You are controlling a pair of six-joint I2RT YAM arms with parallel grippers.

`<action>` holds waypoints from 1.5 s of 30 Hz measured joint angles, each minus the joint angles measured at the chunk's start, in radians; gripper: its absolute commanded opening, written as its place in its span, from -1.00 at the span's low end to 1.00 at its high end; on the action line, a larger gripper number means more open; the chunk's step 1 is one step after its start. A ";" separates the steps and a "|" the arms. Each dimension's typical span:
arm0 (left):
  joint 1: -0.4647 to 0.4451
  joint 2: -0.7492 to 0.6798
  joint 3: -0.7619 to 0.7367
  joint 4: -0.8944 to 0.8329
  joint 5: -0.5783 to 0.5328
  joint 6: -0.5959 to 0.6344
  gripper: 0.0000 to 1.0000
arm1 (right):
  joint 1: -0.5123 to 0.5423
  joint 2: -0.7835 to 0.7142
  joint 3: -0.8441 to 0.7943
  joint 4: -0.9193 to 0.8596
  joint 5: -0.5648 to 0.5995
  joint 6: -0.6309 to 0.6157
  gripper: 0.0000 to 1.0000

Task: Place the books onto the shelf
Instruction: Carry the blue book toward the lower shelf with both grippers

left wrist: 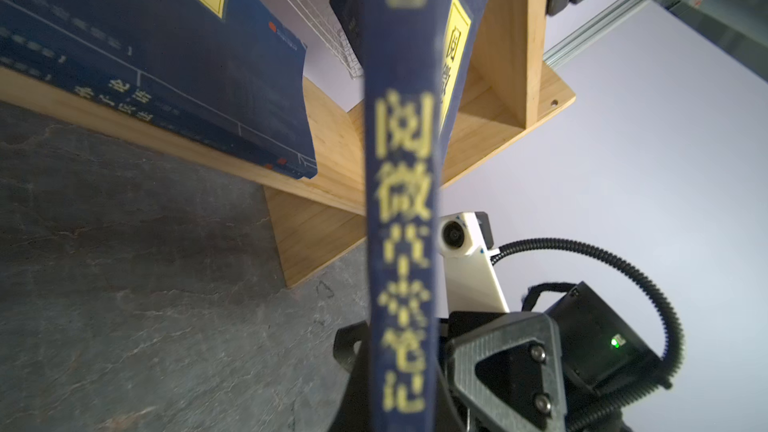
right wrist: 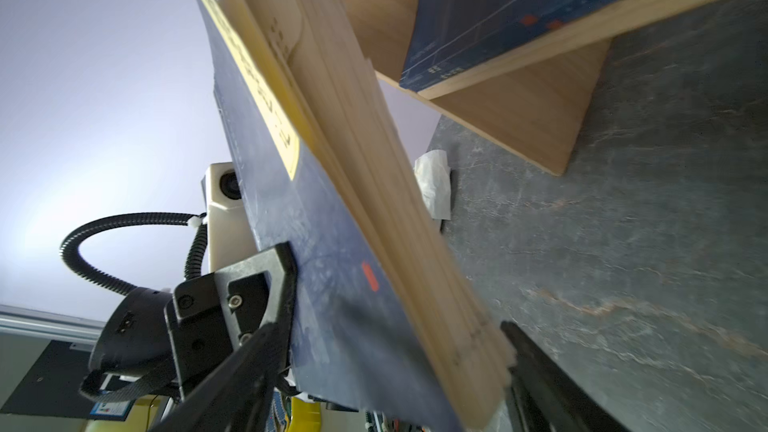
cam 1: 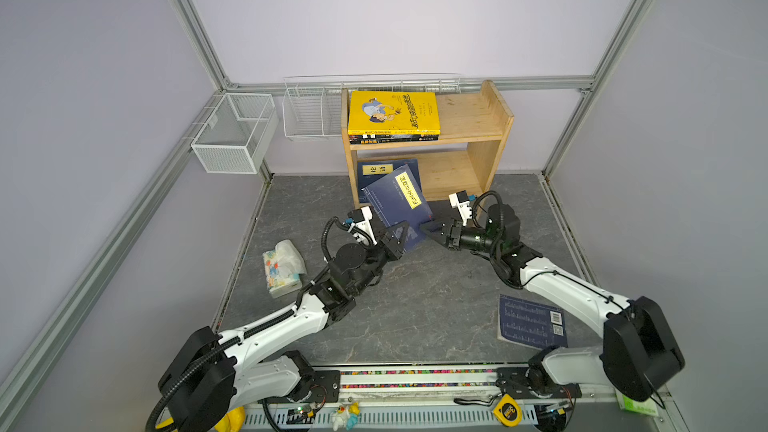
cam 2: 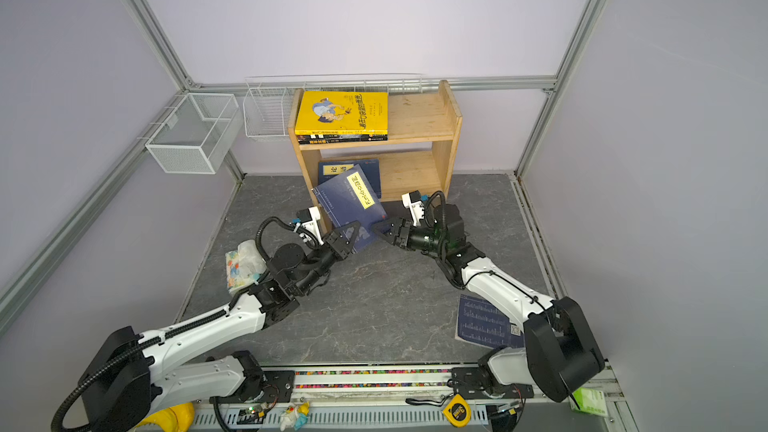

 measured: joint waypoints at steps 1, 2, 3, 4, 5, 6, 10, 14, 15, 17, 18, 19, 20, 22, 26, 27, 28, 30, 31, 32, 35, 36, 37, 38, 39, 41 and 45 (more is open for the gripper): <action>0.000 0.005 0.000 0.021 -0.006 -0.005 -1.00 | 0.008 0.013 -0.003 0.042 0.003 0.024 0.54; 0.000 0.011 0.000 0.044 -0.014 -0.009 -1.00 | 0.014 0.026 -0.007 0.084 0.010 0.047 0.46; 0.000 0.014 0.000 0.061 -0.018 -0.013 -1.00 | 0.019 0.039 -0.012 0.118 0.017 0.066 0.38; 0.000 0.018 -0.001 0.080 -0.023 -0.016 -1.00 | 0.023 0.055 -0.018 0.162 0.023 0.091 0.27; 0.000 0.021 -0.002 0.092 -0.029 -0.019 -1.00 | 0.025 0.073 -0.023 0.214 0.025 0.119 0.14; 0.001 0.026 -0.003 0.100 -0.038 -0.022 -1.00 | 0.028 0.090 -0.024 0.261 0.027 0.142 0.03; 0.007 0.052 -0.005 0.132 -0.068 -0.039 -1.00 | 0.033 0.177 -0.027 0.480 0.034 0.259 -0.25; 0.015 0.074 -0.005 0.150 -0.092 -0.054 -0.88 | 0.033 0.256 -0.027 0.650 0.044 0.344 -0.62; 0.016 0.076 -0.006 0.150 -0.095 -0.057 -0.77 | 0.033 0.267 -0.027 0.676 0.045 0.359 -0.68; 0.016 0.078 -0.010 0.148 -0.098 -0.056 -0.41 | 0.032 0.281 -0.027 0.718 0.048 0.383 -0.75; 0.014 0.077 -0.010 0.147 -0.096 -0.057 -0.22 | 0.032 0.283 -0.026 0.726 0.048 0.390 -0.77; 0.013 0.074 -0.010 0.145 -0.092 -0.061 0.02 | 0.029 0.283 -0.026 0.730 0.048 0.396 -0.79; 0.011 0.065 -0.010 0.136 -0.088 -0.055 0.23 | 0.026 0.283 -0.026 0.732 0.048 0.399 -0.80; 0.008 0.031 -0.010 0.101 -0.079 -0.045 0.48 | 0.015 0.283 -0.026 0.729 0.039 0.402 -0.84; 0.046 -0.082 -0.002 -0.041 -0.054 -0.023 0.69 | -0.031 0.283 -0.005 0.710 -0.034 0.408 -0.85; 0.062 -0.102 0.006 -0.073 -0.047 -0.022 0.71 | -0.040 0.283 0.003 0.710 -0.055 0.412 -0.86; 0.082 -0.122 0.017 -0.105 -0.037 -0.018 0.73 | -0.050 0.283 0.013 0.710 -0.077 0.420 -0.85; 0.114 -0.150 0.045 -0.169 -0.019 -0.011 0.75 | -0.063 0.283 0.029 0.718 -0.124 0.444 -0.86; 0.125 -0.160 0.069 -0.209 -0.012 -0.003 0.76 | -0.067 0.283 0.041 0.726 -0.149 0.467 -0.86; 0.130 -0.165 0.092 -0.246 -0.003 0.004 0.77 | -0.069 0.284 0.052 0.739 -0.170 0.490 -0.85; 0.132 -0.165 0.160 -0.340 0.028 0.024 0.76 | -0.077 0.288 0.085 0.806 -0.224 0.559 -0.85; 0.133 -0.164 0.175 -0.362 0.036 0.030 0.74 | -0.081 0.288 0.093 0.822 -0.237 0.573 -0.85; 0.134 -0.163 0.190 -0.386 0.045 0.034 0.72 | -0.085 0.289 0.100 0.836 -0.251 0.587 -0.85; 0.135 -0.162 0.200 -0.402 0.056 0.038 0.68 | -0.089 0.289 0.105 0.845 -0.265 0.597 -0.84; 0.138 -0.161 0.203 -0.410 0.066 0.039 0.63 | -0.093 0.289 0.109 0.851 -0.276 0.606 -0.83; 0.146 -0.159 0.201 -0.415 0.090 0.036 0.49 | -0.098 0.289 0.115 0.855 -0.297 0.622 -0.81; 0.157 -0.157 0.194 -0.398 0.131 0.032 0.13 | -0.104 0.289 0.120 0.850 -0.326 0.631 -0.81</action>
